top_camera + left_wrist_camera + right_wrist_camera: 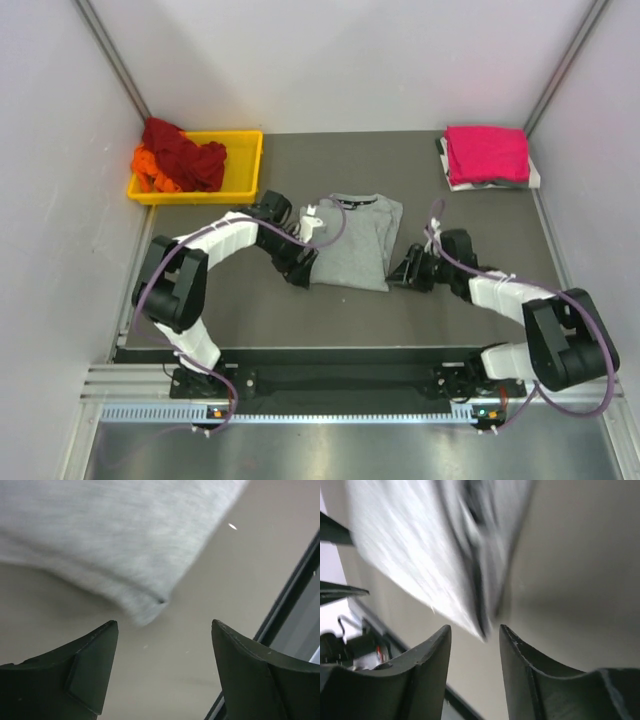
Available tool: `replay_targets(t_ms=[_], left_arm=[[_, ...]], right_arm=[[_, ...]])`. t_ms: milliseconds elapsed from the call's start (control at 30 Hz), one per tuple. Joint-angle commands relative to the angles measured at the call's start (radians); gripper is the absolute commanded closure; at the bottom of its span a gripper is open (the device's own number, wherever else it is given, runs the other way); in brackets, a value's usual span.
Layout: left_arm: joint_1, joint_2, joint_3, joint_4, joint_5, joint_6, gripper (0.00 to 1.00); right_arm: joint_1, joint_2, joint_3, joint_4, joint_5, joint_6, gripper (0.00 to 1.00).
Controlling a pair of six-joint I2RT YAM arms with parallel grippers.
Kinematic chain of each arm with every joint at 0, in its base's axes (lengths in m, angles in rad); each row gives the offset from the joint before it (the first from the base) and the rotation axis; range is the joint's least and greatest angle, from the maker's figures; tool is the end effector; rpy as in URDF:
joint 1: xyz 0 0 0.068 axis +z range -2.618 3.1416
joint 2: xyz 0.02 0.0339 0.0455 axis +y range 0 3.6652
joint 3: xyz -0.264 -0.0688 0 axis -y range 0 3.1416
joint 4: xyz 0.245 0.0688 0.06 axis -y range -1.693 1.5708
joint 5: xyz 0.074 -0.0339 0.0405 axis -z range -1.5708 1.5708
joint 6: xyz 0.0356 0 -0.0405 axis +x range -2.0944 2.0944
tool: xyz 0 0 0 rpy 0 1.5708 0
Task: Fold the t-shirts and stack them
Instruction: Fold the tshirt
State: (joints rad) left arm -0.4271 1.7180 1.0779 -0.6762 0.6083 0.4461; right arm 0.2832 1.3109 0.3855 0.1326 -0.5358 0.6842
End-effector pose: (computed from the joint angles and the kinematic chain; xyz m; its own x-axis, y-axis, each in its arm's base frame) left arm 0.2801 -0.1498 0.1765 -0.5915 0.6582 -0.4657 0.8048 0.4471 -0.3903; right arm 0.2070 0.0792 0.1345 -0.8993 0.3043 -0.3140 -0.0205 0.6880 0.7254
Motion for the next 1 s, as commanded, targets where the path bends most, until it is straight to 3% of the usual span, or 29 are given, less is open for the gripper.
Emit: replay_targets(t_ms=[0,167,267,433,567,633,733,767,800,900,967], left_arm=[[0.069,-0.075,0.105,0.001,-0.017,-0.047,0.20],[0.119,-0.012,0.203,0.335,-0.151,-0.224,0.20],[0.119,0.104,0.319,0.378,-0.182,-0.270,0.21],[0.119,0.317,0.537,0.299,-0.182,-0.282,0.21],[0.119,0.390,0.570,0.319,-0.144,-0.280,0.24],[0.119,0.396,0.568,0.322,-0.116,-0.285,0.37],[0.119,0.393,0.542,0.340,-0.068,-0.288,0.49],[0.119,0.385,0.533,0.357,-0.067,-0.293,0.58],[0.119,0.381,0.522,0.384,-0.062,-0.299,0.62],[0.119,0.376,0.514,0.395,-0.044,-0.299,0.73],[0.119,0.371,0.519,0.389,-0.045,-0.299,1.00]], right_arm=[[-0.047,-0.016,0.205,-0.088,0.052,-0.141,0.55],[-0.111,0.160,0.451,-0.077,0.121,-0.227,0.55],[-0.113,0.287,0.570,-0.051,0.131,-0.232,0.56],[-0.111,0.451,0.684,-0.059,0.119,-0.213,0.53],[-0.104,0.513,0.704,-0.044,0.086,-0.193,0.51],[-0.104,0.537,0.695,-0.007,0.057,-0.172,0.53],[-0.093,0.556,0.681,0.021,0.043,-0.155,0.61],[-0.092,0.560,0.676,0.033,0.031,-0.147,0.65],[-0.091,0.570,0.675,0.056,0.025,-0.141,0.74],[-0.093,0.579,0.676,0.068,0.017,-0.127,0.89],[-0.092,0.571,0.671,0.067,0.036,-0.132,0.98]])
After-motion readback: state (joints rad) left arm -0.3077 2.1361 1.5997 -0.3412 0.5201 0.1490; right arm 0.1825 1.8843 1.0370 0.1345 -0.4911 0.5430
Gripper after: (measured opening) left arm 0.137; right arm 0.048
